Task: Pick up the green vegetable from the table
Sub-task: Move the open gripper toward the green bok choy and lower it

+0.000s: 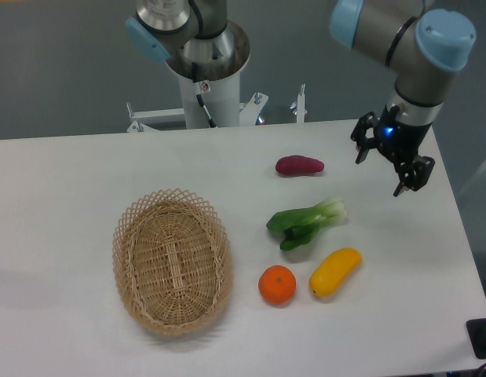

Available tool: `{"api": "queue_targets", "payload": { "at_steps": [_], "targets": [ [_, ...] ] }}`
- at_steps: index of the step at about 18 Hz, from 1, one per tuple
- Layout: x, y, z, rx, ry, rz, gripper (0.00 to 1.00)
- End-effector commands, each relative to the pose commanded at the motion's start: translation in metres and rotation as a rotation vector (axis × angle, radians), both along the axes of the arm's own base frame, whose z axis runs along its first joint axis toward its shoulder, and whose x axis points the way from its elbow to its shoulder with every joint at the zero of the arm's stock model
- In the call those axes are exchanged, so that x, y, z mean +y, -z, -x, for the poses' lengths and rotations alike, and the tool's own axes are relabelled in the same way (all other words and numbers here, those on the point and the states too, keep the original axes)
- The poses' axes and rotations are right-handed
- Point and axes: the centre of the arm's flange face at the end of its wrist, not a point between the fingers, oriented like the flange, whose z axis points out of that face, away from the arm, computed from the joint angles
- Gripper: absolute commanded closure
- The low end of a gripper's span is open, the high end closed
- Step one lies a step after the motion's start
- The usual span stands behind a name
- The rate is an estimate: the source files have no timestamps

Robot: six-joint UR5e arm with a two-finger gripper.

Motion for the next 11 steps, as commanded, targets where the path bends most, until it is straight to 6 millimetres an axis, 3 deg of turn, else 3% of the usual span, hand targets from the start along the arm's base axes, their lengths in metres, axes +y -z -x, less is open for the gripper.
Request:
{"api": "queue_targets", "payload": {
  "at_steps": [5,11],
  "targets": [
    [-0.003,0.05,-0.008,-0.014,-0.003,0.008,0.0],
    [0.009,0.08,-0.023,-0.076,-0.059,0.028,0.0]
  ]
}}
